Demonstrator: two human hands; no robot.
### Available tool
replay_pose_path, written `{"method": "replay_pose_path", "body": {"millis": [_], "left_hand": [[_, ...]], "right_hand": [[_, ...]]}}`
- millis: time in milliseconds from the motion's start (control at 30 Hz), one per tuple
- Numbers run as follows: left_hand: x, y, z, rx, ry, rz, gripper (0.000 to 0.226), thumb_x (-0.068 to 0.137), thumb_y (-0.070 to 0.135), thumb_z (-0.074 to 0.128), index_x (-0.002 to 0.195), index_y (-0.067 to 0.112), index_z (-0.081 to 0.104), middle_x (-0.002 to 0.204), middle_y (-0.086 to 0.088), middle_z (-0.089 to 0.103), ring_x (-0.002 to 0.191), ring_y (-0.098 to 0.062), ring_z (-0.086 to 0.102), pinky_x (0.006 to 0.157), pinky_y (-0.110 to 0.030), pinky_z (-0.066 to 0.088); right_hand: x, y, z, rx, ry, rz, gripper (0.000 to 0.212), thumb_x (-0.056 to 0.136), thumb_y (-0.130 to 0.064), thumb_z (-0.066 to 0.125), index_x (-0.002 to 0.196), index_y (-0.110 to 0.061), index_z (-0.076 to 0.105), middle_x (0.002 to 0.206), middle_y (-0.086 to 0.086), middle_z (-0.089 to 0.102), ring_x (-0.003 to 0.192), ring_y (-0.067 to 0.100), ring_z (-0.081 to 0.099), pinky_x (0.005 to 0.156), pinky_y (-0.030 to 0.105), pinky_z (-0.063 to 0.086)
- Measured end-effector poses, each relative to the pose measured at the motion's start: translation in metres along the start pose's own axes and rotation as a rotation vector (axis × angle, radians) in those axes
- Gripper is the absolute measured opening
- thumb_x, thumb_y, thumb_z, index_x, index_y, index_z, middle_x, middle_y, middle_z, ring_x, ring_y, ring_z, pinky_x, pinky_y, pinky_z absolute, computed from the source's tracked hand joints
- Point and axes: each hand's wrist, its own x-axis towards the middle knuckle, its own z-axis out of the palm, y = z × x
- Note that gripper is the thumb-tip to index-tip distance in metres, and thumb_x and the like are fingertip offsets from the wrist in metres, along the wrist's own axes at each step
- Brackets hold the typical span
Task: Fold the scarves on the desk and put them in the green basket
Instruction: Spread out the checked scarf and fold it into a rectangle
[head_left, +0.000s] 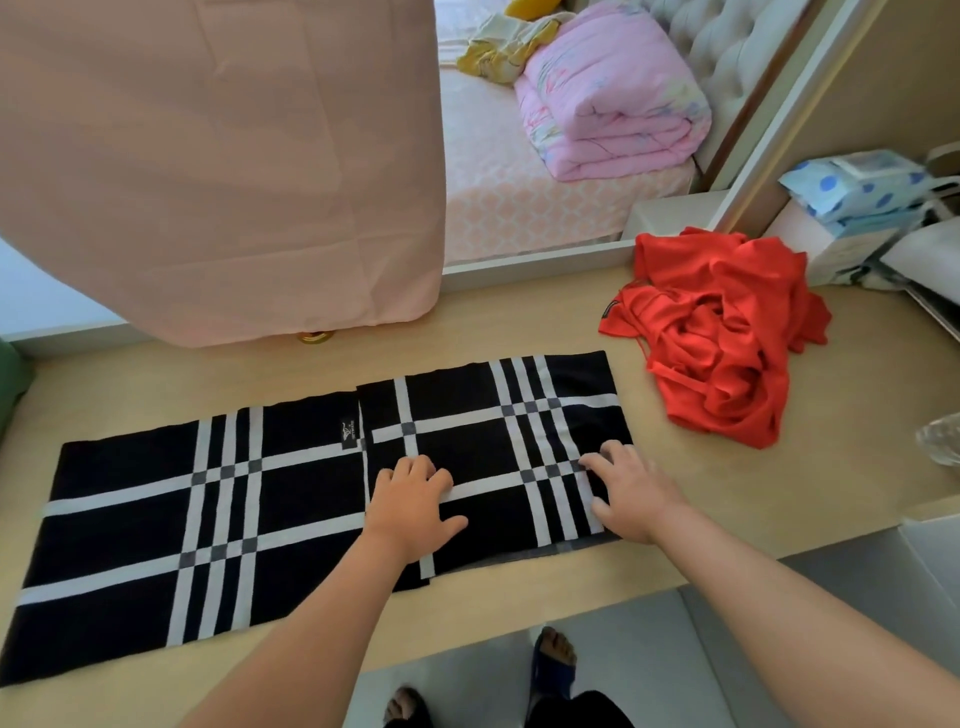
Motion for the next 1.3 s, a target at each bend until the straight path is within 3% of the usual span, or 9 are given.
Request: {"method": "replay_pose_path", "body": {"millis": [233, 400, 600, 700, 900, 1033, 1100, 1200, 1300], "left_hand": [[-0.003, 0.026, 0.012, -0.173, -0.070, 0.199, 0.045, 0.070, 0.061, 0.066, 0.105, 0.035, 0.055, 0.103, 0.017, 0.045, 0.092, -0.009, 0.038, 0.076, -0.024, 0.043], [-0.014, 0.024, 0.019, -0.185, 0.028, 0.224, 0.029, 0.089, 0.039, 0.058, 0.114, 0.027, 0.067, 0.109, 0.011, 0.058, 0.101, -0.014, 0.049, 0.080, -0.026, 0.046], [-0.019, 0.021, 0.017, -0.116, 0.052, 0.242, 0.045, 0.078, -0.001, 0.057, 0.117, 0.020, 0.065, 0.107, 0.004, 0.061, 0.094, -0.019, 0.053, 0.073, -0.026, 0.042], [-0.026, 0.018, 0.011, -0.178, 0.015, 0.189, 0.040, 0.082, 0.006, 0.053, 0.119, 0.022, 0.060, 0.111, 0.006, 0.058, 0.101, -0.017, 0.051, 0.075, -0.025, 0.042], [-0.033, 0.006, 0.008, -0.176, -0.096, 0.165, 0.031, 0.101, 0.026, 0.043, 0.123, 0.026, 0.065, 0.113, 0.007, 0.064, 0.107, -0.012, 0.057, 0.091, -0.028, 0.048], [-0.038, 0.008, 0.001, -0.197, -0.058, 0.148, 0.028, 0.096, 0.025, 0.043, 0.110, 0.027, 0.067, 0.102, 0.009, 0.063, 0.092, -0.010, 0.059, 0.077, -0.023, 0.048], [-0.040, 0.008, 0.001, -0.146, -0.155, 0.152, 0.028, 0.092, 0.024, 0.042, 0.103, 0.028, 0.068, 0.099, 0.010, 0.061, 0.092, -0.011, 0.057, 0.074, -0.024, 0.045], [-0.035, 0.010, -0.001, -0.037, -0.308, 0.135, 0.025, 0.087, 0.027, 0.041, 0.085, 0.024, 0.066, 0.088, 0.008, 0.061, 0.086, -0.015, 0.057, 0.069, -0.029, 0.046], [-0.019, 0.027, -0.009, -0.075, -0.263, 0.094, 0.027, 0.085, 0.030, 0.041, 0.074, 0.016, 0.061, 0.077, 0.003, 0.060, 0.070, -0.017, 0.057, 0.061, -0.030, 0.046]], "right_hand": [[-0.015, 0.017, 0.021, 0.028, 0.076, -0.258, 0.057, 0.071, -0.063, 0.050, 0.122, -0.037, 0.048, 0.150, -0.005, 0.026, 0.142, 0.018, 0.023, 0.116, 0.039, 0.024], [-0.017, 0.017, 0.031, 0.105, 0.274, -0.283, 0.015, 0.072, -0.029, 0.080, 0.082, -0.028, 0.069, 0.119, -0.001, 0.062, 0.107, 0.023, 0.060, 0.086, 0.039, 0.047], [-0.024, 0.010, 0.032, 0.156, 0.454, -0.271, 0.004, 0.079, -0.024, 0.076, 0.078, -0.028, 0.076, 0.097, -0.009, 0.067, 0.086, 0.016, 0.061, 0.077, 0.035, 0.048], [-0.026, 0.010, 0.029, 0.153, 0.388, -0.219, 0.012, 0.071, -0.025, 0.086, 0.070, -0.028, 0.075, 0.081, -0.014, 0.063, 0.076, 0.012, 0.056, 0.072, 0.031, 0.047], [-0.026, 0.012, 0.024, 0.307, 0.234, -0.116, 0.009, 0.084, -0.038, 0.075, 0.081, -0.031, 0.078, 0.092, -0.020, 0.065, 0.087, 0.005, 0.050, 0.087, 0.028, 0.040], [-0.033, 0.015, 0.021, 0.218, 0.393, -0.229, 0.006, 0.088, -0.027, 0.071, 0.083, -0.023, 0.072, 0.084, -0.013, 0.065, 0.079, 0.010, 0.058, 0.079, 0.032, 0.049], [-0.038, 0.014, 0.022, 0.178, 0.314, -0.268, 0.006, 0.093, -0.026, 0.064, 0.092, -0.023, 0.068, 0.088, -0.012, 0.065, 0.082, 0.012, 0.061, 0.079, 0.030, 0.049], [-0.045, 0.016, 0.027, 0.201, 0.112, -0.196, 0.011, 0.095, -0.029, 0.057, 0.101, -0.028, 0.066, 0.094, -0.014, 0.063, 0.088, 0.010, 0.059, 0.080, 0.028, 0.050], [-0.046, 0.025, 0.031, 0.399, 0.287, -0.004, 0.016, 0.092, -0.024, 0.059, 0.107, -0.026, 0.065, 0.099, -0.012, 0.060, 0.088, 0.008, 0.057, 0.074, 0.028, 0.050]]}}
